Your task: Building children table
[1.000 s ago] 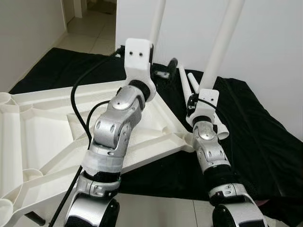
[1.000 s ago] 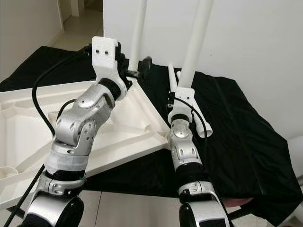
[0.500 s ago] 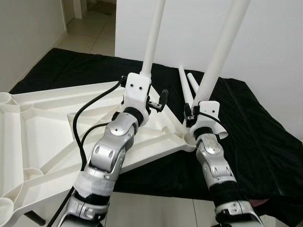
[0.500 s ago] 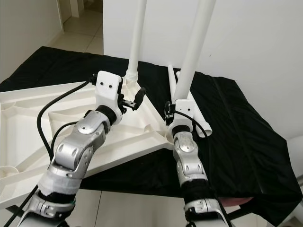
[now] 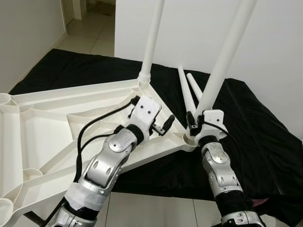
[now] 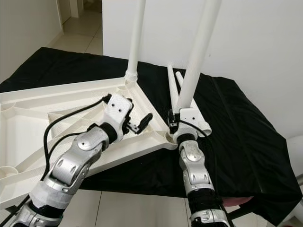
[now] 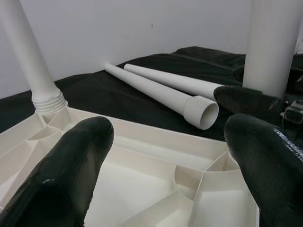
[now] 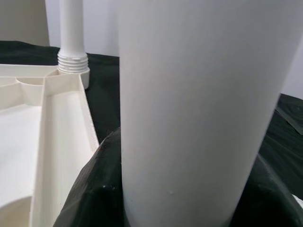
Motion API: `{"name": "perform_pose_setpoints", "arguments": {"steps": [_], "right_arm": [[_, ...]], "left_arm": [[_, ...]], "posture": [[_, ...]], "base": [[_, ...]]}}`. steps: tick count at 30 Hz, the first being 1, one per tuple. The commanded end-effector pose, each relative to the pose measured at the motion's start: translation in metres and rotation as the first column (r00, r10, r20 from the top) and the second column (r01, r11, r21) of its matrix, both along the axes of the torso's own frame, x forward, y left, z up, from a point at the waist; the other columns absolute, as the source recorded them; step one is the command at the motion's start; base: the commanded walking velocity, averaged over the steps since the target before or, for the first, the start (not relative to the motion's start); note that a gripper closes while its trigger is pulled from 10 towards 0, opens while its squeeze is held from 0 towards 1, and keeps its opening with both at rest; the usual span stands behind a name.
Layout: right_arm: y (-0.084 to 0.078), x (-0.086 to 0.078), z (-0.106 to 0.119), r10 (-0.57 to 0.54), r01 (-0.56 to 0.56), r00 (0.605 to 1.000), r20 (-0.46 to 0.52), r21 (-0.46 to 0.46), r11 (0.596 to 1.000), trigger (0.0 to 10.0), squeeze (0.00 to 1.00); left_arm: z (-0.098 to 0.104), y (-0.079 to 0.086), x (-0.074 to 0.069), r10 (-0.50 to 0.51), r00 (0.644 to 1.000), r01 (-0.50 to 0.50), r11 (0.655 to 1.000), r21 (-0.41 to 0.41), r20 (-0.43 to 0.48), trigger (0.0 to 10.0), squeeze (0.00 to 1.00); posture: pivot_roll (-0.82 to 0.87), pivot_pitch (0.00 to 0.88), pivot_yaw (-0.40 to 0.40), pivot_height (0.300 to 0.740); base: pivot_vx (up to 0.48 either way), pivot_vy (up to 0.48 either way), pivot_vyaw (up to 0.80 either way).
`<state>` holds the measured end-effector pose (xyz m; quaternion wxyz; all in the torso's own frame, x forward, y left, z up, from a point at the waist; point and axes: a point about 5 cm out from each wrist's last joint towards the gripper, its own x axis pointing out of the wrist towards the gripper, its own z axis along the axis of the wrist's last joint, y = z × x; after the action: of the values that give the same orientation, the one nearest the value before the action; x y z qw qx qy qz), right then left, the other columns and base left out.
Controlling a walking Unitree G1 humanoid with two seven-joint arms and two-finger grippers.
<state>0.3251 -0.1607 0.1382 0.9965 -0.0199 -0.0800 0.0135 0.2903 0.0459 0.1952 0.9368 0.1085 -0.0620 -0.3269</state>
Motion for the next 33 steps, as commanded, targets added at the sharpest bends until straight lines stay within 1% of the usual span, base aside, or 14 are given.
{"name": "perform_pose_setpoints", "arguments": {"steps": [1, 2, 3, 4, 5, 6, 10, 13, 14, 19, 21, 24, 25, 33], "right_arm": [[-0.008, -0.001, -0.002, -0.021, 0.021, 1.0, 0.0, 0.009, 1.0, 10.0, 0.0], [-0.011, -0.001, -0.005, -0.021, 0.021, 1.0, -0.012, 0.002, 1.0, 10.0, 0.0], [-0.012, -0.002, -0.009, -0.004, 0.004, 1.0, -0.02, 0.001, 1.0, 10.0, 0.0], [-0.012, -0.002, -0.009, -0.004, 0.004, 1.0, -0.02, 0.001, 1.0, 10.0, 0.0], [-0.011, -0.003, -0.011, 0.023, -0.023, 1.0, -0.022, 0.007, 1.0, 10.0, 0.0], [-0.011, -0.003, -0.011, 0.023, -0.023, 1.0, -0.022, 0.007, 1.0, 10.0, 0.0], [-0.011, -0.006, -0.017, 0.084, -0.084, 0.996, -0.018, 0.021, 0.996, 10.0, 0.0], [-0.011, -0.006, -0.017, 0.093, -0.093, 0.996, -0.016, 0.023, 0.995, 10.0, 0.0], [-0.008, -0.006, -0.018, 0.122, -0.122, 0.992, -0.012, 0.021, 0.992, 10.0, 0.0], [-0.003, -0.005, -0.019, 0.148, -0.148, 0.989, -0.017, 0.013, 0.989, 10.0, 0.0], [-0.001, -0.005, -0.024, 0.171, -0.171, 0.985, -0.033, 0.02, 0.985, 10.0, 0.0], [-0.001, -0.006, -0.026, 0.181, -0.18, 0.983, -0.035, 0.023, 0.983, 10.0, 0.0], [-0.001, -0.007, -0.03, 0.202, -0.201, 0.978, -0.045, 0.03, 0.979, 10.0, 0.0], [-0.001, -0.006, -0.039, 0.222, -0.219, 0.972, -0.076, 0.042, 0.975, 10.0, 0.0]], "left_arm": [[-0.003, -0.006, -0.004, -0.06, 0.998, 0.06, 0.998, 0.024, -0.003, 10.0, 0.0], [-0.006, -0.006, -0.006, -0.072, 0.997, 0.072, 0.996, 0.045, -0.002, 10.0, 0.0], [-0.01, -0.008, -0.008, -0.094, 0.995, 0.095, 0.994, 0.051, -0.023, 10.0, 0.0], [-0.01, -0.008, -0.008, -0.094, 0.995, 0.095, 0.994, 0.051, -0.023, 10.0, 0.0], [-0.012, -0.01, -0.011, -0.114, 0.992, 0.117, 0.992, 0.05, -0.051, 10.0, 0.0], [-0.012, -0.01, -0.011, -0.114, 0.992, 0.117, 0.992, 0.05, -0.051, 10.0, 0.0], [-0.022, -0.015, -0.02, -0.193, 0.973, 0.204, 0.976, 0.074, -0.127, 10.0, 0.0], [-0.024, -0.015, -0.021, -0.206, 0.968, 0.218, 0.973, 0.075, -0.146, 10.0, 0.0], [-0.028, -0.017, -0.023, -0.215, 0.961, 0.232, 0.969, 0.083, -0.171, 10.0, 0.0], [-0.029, -0.018, -0.023, -0.209, 0.96, 0.227, 0.97, 0.083, -0.186, 10.0, 0.0], [-0.028, -0.017, -0.021, -0.19, 0.964, 0.208, 0.975, 0.08, -0.186, 10.0, 0.0], [-0.027, -0.017, -0.02, -0.181, 0.965, 0.198, 0.977, 0.076, -0.187, 10.0, 0.0], [-0.024, -0.016, -0.019, -0.168, 0.967, 0.183, 0.981, 0.062, -0.191, 10.0, 0.0], [-0.019, -0.016, -0.018, -0.163, 0.967, 0.175, 0.984, 0.045, -0.194, 10.0, 0.0]], "posture": [[0.03, 0.0, -0.116, 0.74], [0.03, 0.0, -0.115, 0.74], [0.03, 0.0, -0.117, 0.74], [0.03, 0.0, -0.117, 0.74], [0.03, 0.0, -0.119, 0.74], [0.03, 0.0, -0.119, 0.74], [0.03, 0.0, -0.123, 0.74], [0.03, 0.0, -0.123, 0.74], [0.03, 0.0, -0.124, 0.74], [0.03, 0.0, -0.126, 0.74], [0.04, 0.0, -0.128, 0.74], [0.04, 0.0, -0.128, 0.74], [0.04, 0.0, -0.129, 0.74], [0.04, 0.0, -0.126, 0.74]], "base": [[0.0, 0.0, 0.0], [0.0, 0.0, 0.0], [0.0, 0.0, 0.0], [0.0, 0.0, 0.0], [0.0, 0.0, 0.0], [0.0, 0.0, 0.0], [0.0, 0.0, 0.0], [0.0, 0.0, 0.0], [0.0, 0.0, 0.0], [0.0, 0.0, 0.0], [0.0, 0.0, 0.0], [0.0, 0.0, 0.0], [0.0, 0.0, 0.0], [0.0, 0.0, 0.0]]}}
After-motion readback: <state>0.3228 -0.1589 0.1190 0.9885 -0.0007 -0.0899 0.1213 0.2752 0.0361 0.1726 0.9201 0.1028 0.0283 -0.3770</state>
